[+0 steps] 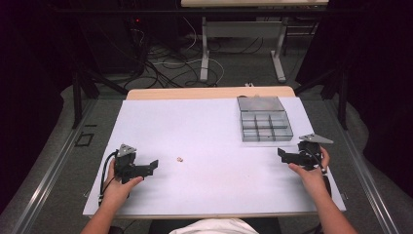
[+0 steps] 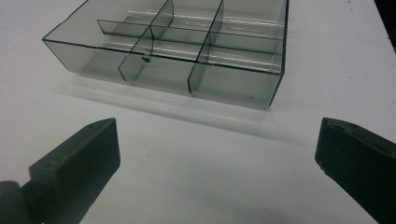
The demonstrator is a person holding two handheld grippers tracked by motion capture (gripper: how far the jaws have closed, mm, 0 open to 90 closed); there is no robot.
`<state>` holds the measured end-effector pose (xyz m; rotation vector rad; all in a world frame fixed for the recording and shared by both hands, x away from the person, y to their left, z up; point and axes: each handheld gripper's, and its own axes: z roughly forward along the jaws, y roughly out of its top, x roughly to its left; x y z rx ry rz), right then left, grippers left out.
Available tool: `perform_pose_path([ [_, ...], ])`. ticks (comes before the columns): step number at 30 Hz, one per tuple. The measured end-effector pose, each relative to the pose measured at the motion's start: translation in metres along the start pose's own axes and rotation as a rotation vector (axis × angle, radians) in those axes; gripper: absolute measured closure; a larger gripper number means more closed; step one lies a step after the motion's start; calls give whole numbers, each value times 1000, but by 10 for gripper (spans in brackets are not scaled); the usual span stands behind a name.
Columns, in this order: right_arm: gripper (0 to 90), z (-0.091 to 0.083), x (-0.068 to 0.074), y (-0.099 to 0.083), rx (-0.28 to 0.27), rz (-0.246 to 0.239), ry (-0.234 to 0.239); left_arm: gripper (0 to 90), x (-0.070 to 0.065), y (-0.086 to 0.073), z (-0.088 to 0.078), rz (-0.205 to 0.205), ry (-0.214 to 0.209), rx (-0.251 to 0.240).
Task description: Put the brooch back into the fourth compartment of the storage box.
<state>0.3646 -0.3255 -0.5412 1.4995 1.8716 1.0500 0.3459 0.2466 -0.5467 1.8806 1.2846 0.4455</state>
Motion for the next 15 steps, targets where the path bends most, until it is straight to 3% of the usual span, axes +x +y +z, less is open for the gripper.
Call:
perform_pose_path([
  [4,0,-5,8,-1,6,5,9,4,0,1,-2,-11,-3,-25],
  [9,0,-6,17,0,-2,-18,35,4,0,2,-3,-27,-5,-8],
  [15,0,-6,33,5,-22,-73,75,4,1,2,-4,-43,-13,-23],
])
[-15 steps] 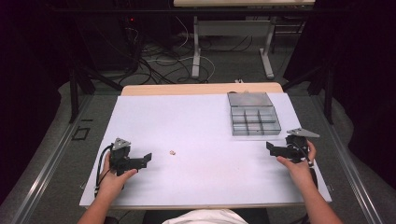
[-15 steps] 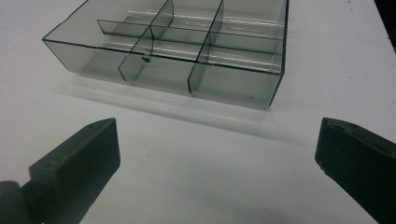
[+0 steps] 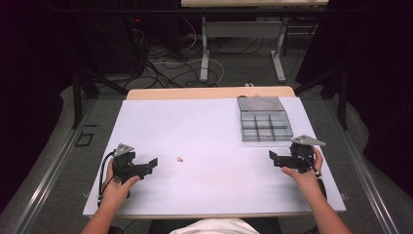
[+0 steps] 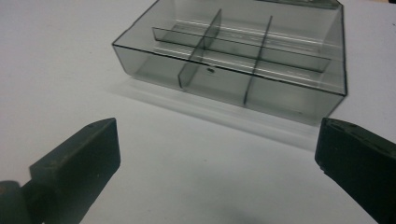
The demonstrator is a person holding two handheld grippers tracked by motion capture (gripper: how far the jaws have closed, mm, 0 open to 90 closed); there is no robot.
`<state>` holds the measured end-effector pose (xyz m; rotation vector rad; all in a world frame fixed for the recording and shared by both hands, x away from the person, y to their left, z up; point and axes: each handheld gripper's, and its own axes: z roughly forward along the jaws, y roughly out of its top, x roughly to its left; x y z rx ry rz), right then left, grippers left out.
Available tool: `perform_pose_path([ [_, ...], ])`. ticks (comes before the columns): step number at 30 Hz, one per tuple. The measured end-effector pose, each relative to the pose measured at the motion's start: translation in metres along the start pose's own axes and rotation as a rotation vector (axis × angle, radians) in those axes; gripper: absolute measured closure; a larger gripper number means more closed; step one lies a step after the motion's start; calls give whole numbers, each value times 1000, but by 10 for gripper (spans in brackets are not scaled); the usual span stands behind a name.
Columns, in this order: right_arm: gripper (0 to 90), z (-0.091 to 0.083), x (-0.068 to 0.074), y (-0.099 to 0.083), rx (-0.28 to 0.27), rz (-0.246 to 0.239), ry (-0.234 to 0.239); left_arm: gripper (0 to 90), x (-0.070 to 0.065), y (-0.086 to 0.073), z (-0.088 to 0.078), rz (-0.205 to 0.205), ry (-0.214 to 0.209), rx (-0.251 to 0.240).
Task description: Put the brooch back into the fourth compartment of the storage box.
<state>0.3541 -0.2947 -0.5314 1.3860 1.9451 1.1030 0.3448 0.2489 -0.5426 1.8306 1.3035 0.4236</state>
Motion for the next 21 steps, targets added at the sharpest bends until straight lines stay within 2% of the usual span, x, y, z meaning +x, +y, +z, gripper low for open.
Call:
perform_pose_path([
  [1,0,1,7,2,-3,-15,4,4,0,0,0,0,5,-12],
  [3,0,3,10,3,-10,-28,11,4,1,0,-2,3,-3,-3],
  [5,0,7,19,6,-7,-52,34,4,-1,-1,-2,6,3,-15],
  [6,0,8,23,7,-1,-50,46,4,-1,-1,-2,6,3,-15],
  [7,0,8,23,7,-1,-50,46,4,-1,-1,-2,11,5,-14],
  [8,10,11,31,9,-4,-71,62,4,0,-1,-4,17,-2,1],
  [14,21,20,47,14,7,-99,99,4,0,-1,-4,22,3,-8],
  [15,25,24,54,17,3,-108,120,4,0,-1,-4,22,2,-7],
  [17,25,26,57,18,3,-112,126,4,0,-1,-4,23,0,-8],
  [18,27,30,64,20,-1,-116,142,4,0,-1,-4,26,-1,-1],
  [21,42,34,73,23,-8,-121,160,4,-1,-2,-4,24,6,-9],
])
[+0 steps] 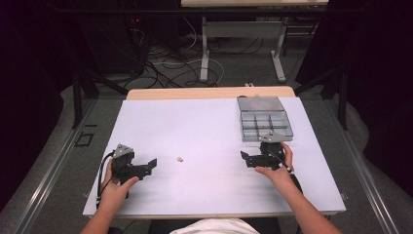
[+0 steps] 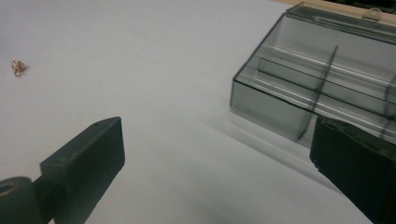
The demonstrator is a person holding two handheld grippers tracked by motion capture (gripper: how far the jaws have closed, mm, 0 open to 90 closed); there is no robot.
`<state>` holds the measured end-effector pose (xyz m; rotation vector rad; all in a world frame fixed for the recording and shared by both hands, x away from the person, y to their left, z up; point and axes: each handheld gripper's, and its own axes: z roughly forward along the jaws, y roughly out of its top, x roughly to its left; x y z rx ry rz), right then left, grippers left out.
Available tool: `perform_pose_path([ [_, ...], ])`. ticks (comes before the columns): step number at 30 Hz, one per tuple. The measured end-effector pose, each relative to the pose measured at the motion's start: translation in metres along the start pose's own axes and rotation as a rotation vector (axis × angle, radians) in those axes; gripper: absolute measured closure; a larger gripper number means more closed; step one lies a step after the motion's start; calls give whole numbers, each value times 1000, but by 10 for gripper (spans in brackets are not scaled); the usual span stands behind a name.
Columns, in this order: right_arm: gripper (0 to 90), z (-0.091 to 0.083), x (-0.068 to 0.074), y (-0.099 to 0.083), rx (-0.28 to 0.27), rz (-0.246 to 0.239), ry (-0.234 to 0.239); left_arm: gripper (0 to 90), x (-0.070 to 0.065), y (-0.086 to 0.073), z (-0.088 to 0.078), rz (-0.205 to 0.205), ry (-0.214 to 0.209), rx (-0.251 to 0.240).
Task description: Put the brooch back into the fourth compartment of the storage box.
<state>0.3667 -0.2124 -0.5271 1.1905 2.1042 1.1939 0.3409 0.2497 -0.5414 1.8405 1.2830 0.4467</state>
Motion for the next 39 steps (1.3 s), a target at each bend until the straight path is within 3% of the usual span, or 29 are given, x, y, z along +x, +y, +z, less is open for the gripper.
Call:
perform_pose_path([
  [19,63,31,35,17,5,-9,116,14,1,0,0,0,-12,16],
  [21,64,33,39,19,5,-6,124,15,0,-1,1,-5,-2,-5],
  [28,93,42,52,27,8,-28,174,17,-1,-1,2,-12,-10,-4],
  [39,131,59,75,36,26,-57,211,22,-2,-1,2,-9,-13,-2],
])
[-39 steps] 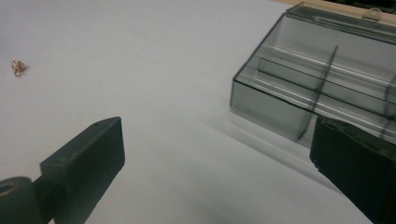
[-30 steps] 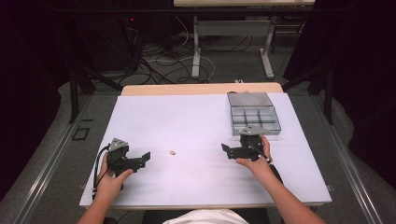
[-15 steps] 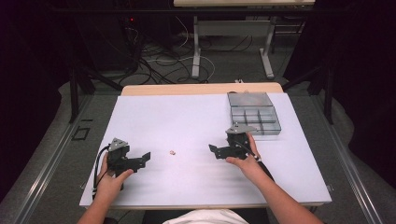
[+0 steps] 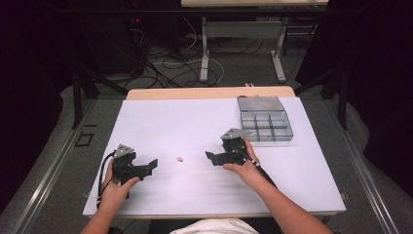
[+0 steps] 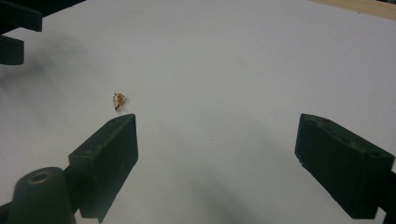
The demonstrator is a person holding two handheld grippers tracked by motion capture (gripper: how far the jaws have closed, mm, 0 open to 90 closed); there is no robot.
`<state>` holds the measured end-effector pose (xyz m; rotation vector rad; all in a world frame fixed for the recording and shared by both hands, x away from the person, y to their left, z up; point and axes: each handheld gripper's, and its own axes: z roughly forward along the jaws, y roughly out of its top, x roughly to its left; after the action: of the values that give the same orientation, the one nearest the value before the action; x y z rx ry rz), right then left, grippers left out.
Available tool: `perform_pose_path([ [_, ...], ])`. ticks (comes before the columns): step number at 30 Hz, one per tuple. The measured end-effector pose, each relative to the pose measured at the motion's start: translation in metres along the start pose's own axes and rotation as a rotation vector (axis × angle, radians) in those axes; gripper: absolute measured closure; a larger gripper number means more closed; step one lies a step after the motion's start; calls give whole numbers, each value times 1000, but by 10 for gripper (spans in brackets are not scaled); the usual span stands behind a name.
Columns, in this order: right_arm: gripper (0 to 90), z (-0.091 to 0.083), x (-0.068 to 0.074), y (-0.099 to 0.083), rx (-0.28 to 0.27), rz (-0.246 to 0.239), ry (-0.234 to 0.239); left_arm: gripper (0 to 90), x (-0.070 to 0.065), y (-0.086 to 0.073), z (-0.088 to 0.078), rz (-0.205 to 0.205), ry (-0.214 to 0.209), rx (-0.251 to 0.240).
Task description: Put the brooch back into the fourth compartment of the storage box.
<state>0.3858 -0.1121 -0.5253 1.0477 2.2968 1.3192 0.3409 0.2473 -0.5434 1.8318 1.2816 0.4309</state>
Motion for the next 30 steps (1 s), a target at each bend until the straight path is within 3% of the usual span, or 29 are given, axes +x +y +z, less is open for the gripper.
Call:
perform_pose_path([
  [15,147,24,17,8,8,-19,45,27,1,1,-1,6,0,11],
  [20,149,31,22,12,45,-35,69,28,1,1,-1,6,-1,11],
  [28,153,45,29,15,18,-45,81,30,2,1,-2,6,-1,10],
  [30,155,46,31,16,45,-51,83,30,2,0,-2,6,-1,9],
])
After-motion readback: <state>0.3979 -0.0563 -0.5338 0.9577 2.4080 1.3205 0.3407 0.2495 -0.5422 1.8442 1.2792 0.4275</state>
